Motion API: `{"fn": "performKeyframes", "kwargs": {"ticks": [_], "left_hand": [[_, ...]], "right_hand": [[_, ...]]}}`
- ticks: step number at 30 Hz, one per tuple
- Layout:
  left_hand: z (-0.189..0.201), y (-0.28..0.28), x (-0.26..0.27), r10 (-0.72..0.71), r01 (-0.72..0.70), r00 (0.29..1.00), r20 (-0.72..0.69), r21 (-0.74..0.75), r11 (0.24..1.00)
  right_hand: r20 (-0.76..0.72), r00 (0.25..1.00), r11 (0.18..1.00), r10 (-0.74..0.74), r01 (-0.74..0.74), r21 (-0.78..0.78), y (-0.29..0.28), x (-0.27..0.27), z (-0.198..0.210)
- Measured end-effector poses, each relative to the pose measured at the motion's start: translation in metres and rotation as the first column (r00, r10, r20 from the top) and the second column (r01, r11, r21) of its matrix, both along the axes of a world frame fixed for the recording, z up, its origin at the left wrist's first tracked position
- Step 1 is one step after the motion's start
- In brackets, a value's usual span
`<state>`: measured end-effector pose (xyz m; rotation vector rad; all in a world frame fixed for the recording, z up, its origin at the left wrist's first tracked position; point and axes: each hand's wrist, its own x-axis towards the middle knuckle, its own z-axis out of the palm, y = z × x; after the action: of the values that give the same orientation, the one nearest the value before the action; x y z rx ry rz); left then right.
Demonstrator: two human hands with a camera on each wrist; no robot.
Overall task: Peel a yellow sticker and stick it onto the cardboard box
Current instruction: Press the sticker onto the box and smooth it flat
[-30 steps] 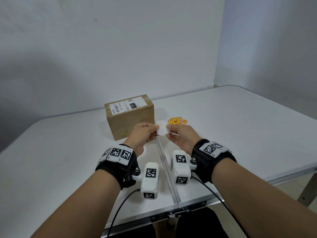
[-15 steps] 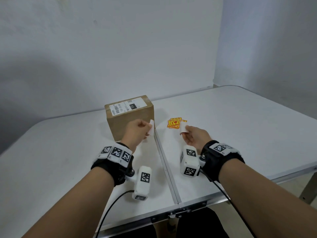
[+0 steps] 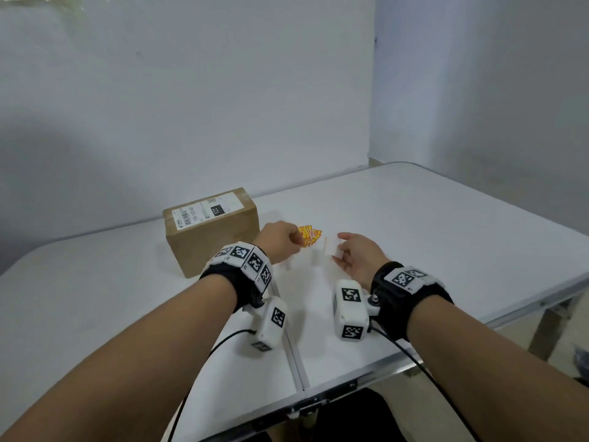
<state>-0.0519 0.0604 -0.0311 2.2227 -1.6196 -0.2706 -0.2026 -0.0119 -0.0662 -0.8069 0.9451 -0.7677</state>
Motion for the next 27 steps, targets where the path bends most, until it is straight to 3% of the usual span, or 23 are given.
{"fn": "performKeyframes", "kwargs": {"ticks": [4, 7, 12, 17, 20, 22, 24, 25, 27], "left_hand": [[-0.003, -0.006, -0.003, 0.018, -0.019, 1.000, -0.019, -0.060, 0.998], [0.001, -0.005, -0.011, -0.070, 0.051, 0.992, -0.105, -0.175, 0.983], [0.006, 0.002, -0.020, -0.265, 0.276, 0.960, 0.094, -0.138, 0.951], [0.005, 0.007, -0.016, -0.198, 0.249, 0.954, 0.225, -0.223, 0.943], [0.009, 0.012, -0.010, -0.156, 0.206, 0.968, 0.195, -0.268, 0.941], [0.013, 0.016, -0.005, -0.095, 0.121, 0.991, 0.098, -0.309, 0.943], [0.018, 0.021, 0.005, 0.013, -0.069, 0.985, -0.175, -0.319, 0.945], [0.020, 0.025, 0.010, 0.053, -0.171, 0.924, -0.380, -0.285, 0.943], [0.023, 0.036, 0.020, 0.088, -0.291, 0.682, -0.726, -0.159, 0.944]], "right_hand": [[0.009, 1.000, 1.000, -0.005, 0.005, -0.015, -0.001, -0.007, 0.000], [0.061, 0.998, 1.000, -0.003, 0.004, -0.006, -0.001, -0.007, 0.000], [0.126, 0.990, 0.998, 0.066, -0.062, -0.029, 0.007, 0.003, 0.006], [0.155, 0.983, 0.995, 0.100, -0.094, -0.042, 0.015, 0.011, 0.012], [0.145, 0.977, 0.987, 0.155, -0.146, -0.071, 0.021, 0.013, 0.019], [0.092, 0.982, 0.982, 0.168, -0.157, -0.108, 0.024, 0.017, 0.024], [-0.007, 0.988, 0.962, 0.155, -0.153, -0.225, 0.025, 0.022, 0.030], [-0.057, 0.987, 0.940, 0.147, -0.158, -0.302, 0.025, 0.025, 0.033], [-0.138, 0.981, 0.876, 0.138, -0.186, -0.446, 0.027, 0.033, 0.042]]}}
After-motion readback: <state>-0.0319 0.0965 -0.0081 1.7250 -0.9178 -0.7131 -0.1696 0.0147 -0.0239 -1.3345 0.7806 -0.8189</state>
